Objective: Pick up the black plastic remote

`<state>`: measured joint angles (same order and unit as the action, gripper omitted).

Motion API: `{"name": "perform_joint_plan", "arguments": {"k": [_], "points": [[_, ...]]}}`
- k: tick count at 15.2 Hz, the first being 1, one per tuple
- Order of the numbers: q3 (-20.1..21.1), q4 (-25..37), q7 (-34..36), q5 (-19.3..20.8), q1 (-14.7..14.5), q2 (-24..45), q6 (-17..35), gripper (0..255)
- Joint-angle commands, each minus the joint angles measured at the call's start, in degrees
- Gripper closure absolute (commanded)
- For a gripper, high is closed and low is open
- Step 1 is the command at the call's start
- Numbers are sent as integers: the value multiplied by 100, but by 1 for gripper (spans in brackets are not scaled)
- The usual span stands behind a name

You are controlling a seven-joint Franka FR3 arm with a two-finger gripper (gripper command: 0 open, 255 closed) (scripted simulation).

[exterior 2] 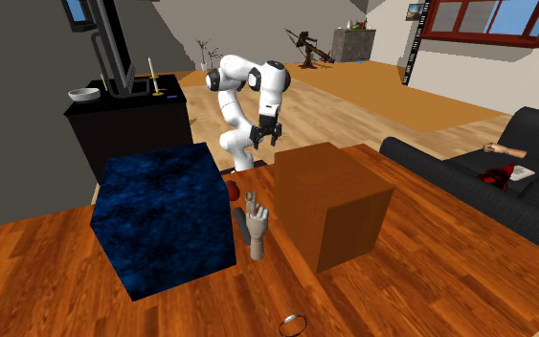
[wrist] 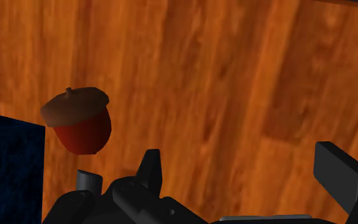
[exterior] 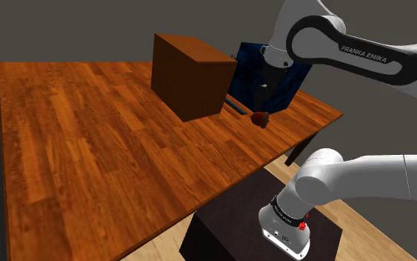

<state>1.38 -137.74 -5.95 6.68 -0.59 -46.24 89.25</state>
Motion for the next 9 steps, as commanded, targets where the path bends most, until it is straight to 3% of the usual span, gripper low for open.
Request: {"name": "perform_joint_plan", "arguments": {"k": [1, 9], "points": [[0, 0, 0, 0, 0, 0, 0, 0], [-676, 724, -307, 110, 327, 1738, 724, 0]]}}
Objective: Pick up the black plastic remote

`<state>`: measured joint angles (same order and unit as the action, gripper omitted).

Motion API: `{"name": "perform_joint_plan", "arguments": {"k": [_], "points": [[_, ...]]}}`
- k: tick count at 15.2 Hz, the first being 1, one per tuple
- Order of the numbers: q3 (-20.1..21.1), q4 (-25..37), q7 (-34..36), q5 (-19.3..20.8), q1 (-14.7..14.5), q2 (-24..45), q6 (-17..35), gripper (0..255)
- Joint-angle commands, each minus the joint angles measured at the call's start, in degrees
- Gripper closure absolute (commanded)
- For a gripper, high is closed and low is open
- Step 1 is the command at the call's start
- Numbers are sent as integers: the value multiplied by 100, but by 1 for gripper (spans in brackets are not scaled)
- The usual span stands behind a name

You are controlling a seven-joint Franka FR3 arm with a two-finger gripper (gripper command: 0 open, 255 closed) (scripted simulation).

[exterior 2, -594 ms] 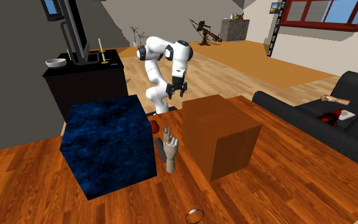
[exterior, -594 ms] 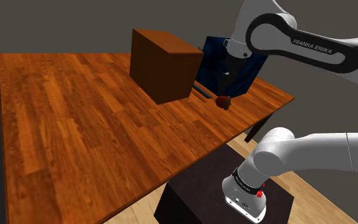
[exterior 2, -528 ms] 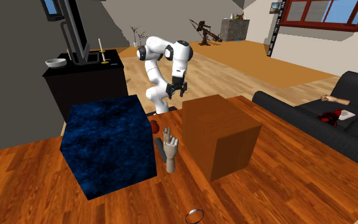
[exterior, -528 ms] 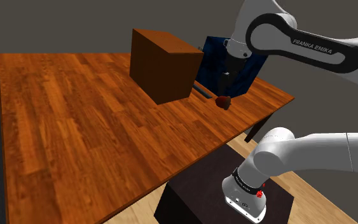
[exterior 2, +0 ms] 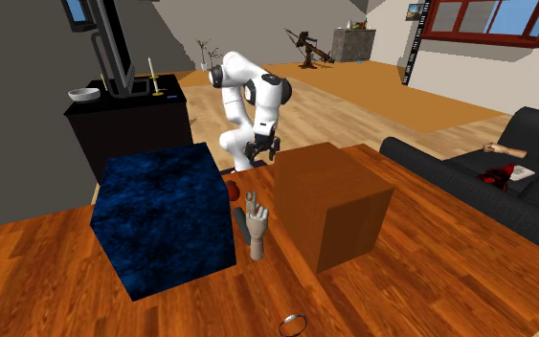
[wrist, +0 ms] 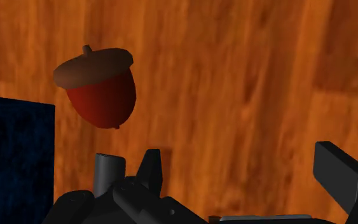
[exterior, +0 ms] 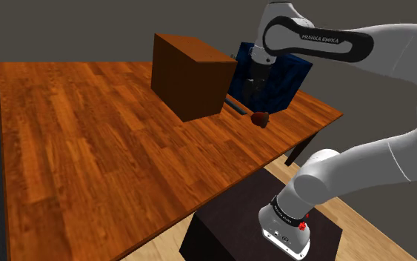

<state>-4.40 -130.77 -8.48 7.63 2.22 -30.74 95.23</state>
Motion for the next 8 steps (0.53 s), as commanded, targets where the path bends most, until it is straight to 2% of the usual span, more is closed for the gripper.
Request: {"name": "perform_joint_plan", "arguments": {"k": [1, 8], "points": [[-178, 148, -99, 5, 78, 414, 193, 0], [-692, 1160, -464, -215, 287, 2030, 500, 0]]}}
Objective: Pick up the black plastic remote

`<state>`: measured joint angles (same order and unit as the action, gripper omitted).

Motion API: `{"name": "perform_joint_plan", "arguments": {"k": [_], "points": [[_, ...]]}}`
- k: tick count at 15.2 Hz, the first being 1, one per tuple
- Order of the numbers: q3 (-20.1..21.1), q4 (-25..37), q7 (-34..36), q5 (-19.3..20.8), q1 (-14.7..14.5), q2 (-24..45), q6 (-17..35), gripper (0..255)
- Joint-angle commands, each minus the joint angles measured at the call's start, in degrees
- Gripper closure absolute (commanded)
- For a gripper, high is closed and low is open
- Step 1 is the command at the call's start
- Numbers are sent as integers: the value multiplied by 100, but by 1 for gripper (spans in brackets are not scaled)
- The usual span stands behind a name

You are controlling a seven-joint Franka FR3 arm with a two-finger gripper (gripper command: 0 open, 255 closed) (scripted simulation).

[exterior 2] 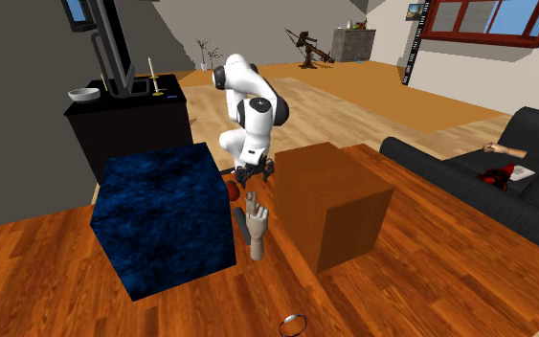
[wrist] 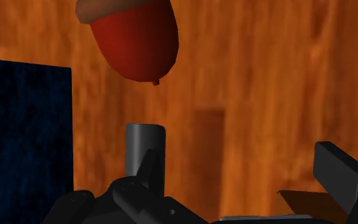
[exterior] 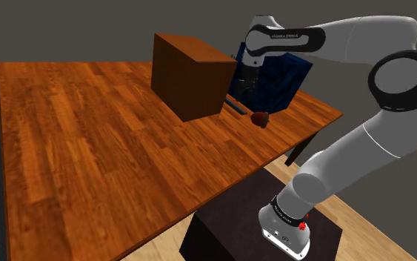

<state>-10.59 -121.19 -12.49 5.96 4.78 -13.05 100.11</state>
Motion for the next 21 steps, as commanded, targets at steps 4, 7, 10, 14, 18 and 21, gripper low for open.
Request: {"name": "perform_joint_plan", "arguments": {"k": [4, 7, 10, 14, 18, 21], "points": [[-308, 922, -309, -295, 182, 1218, 46, 0], [-443, 1537, -495, -523, 332, 1955, -4, 0], [-491, 1857, -593, -662, 441, 2391, 11, 0], [-472, 1654, -599, -682, 458, 2475, 296, 0], [-460, 1534, -605, -698, 469, 2538, 477, 0], [-450, 1558, -595, -713, 462, 2593, 511, 255]]}}
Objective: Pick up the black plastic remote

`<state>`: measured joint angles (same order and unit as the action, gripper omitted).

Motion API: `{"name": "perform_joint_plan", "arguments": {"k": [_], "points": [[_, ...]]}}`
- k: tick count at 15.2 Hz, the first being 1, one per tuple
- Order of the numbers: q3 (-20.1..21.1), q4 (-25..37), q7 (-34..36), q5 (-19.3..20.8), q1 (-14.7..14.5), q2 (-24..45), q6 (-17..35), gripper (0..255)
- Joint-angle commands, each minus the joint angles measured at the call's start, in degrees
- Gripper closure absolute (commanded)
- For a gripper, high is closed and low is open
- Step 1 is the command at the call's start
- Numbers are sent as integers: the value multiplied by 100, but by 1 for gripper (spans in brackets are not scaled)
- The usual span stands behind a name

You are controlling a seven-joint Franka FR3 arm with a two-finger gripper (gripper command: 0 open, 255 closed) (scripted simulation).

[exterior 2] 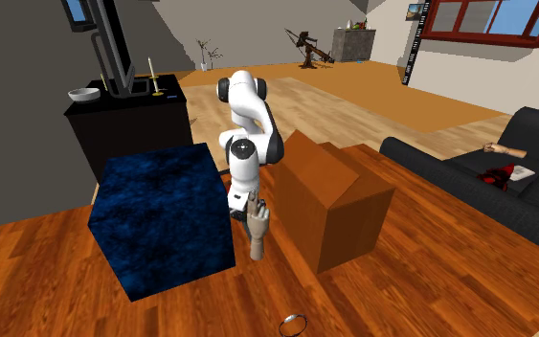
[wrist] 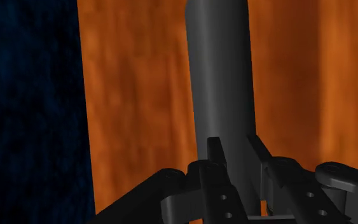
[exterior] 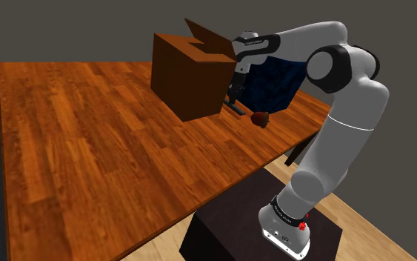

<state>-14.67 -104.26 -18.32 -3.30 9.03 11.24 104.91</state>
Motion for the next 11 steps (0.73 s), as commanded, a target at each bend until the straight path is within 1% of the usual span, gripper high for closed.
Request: {"name": "perform_joint_plan", "arguments": {"k": [1, 2, 3, 6, 7, 11], "points": [[-30, -12, 1, 193, 31, 253, -6, 255], [-37, -78, -12, 201, 37, 228, 37, 255], [-38, 20, -8, 200, 39, 239, -49, 255], [-54, 112, -49, 196, 67, 289, -91, 255], [-54, -159, -21, 228, 42, 109, -3, 255], [-68, 30, -12, 252, 29, 14, -285, 255]]}}
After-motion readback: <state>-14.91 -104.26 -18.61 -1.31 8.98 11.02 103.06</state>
